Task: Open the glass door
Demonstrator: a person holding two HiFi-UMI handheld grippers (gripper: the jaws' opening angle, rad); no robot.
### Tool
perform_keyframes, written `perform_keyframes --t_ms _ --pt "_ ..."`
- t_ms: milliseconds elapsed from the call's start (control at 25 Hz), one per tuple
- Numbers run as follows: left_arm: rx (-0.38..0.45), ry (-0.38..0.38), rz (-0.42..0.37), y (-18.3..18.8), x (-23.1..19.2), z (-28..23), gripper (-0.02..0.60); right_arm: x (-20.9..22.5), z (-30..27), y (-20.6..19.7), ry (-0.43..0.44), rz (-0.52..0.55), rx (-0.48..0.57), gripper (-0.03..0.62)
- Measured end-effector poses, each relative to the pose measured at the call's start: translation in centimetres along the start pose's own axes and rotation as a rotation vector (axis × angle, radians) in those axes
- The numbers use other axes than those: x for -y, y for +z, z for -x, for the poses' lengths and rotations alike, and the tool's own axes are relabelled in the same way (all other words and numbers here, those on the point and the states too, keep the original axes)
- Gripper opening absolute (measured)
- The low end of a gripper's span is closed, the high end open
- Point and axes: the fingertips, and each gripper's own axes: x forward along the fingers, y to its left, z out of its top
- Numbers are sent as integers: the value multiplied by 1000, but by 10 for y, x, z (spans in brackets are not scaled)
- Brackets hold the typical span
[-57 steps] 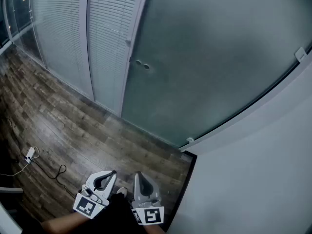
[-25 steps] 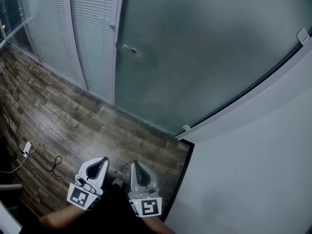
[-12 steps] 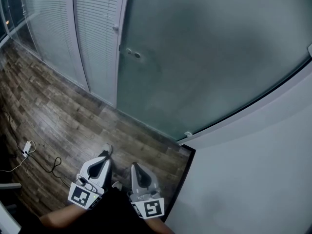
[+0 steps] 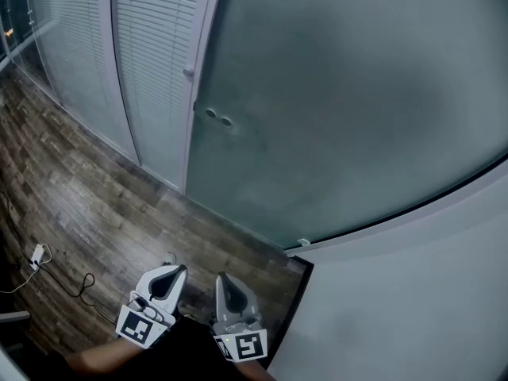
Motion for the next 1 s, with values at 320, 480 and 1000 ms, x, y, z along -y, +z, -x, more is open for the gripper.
perform_keyframes --t_ms 320,480,1000 --pt "-19 -44 35 11 -72 -62 0 38 -93 7 -105 40 -43 3" --pt "-4 -50 27 25 -108 -88 0 43 -144 11 -97 31 -47 5" --pt "-16 49 19 7 -157 -132 0 69 -205 -13 -20 39 -64 4"
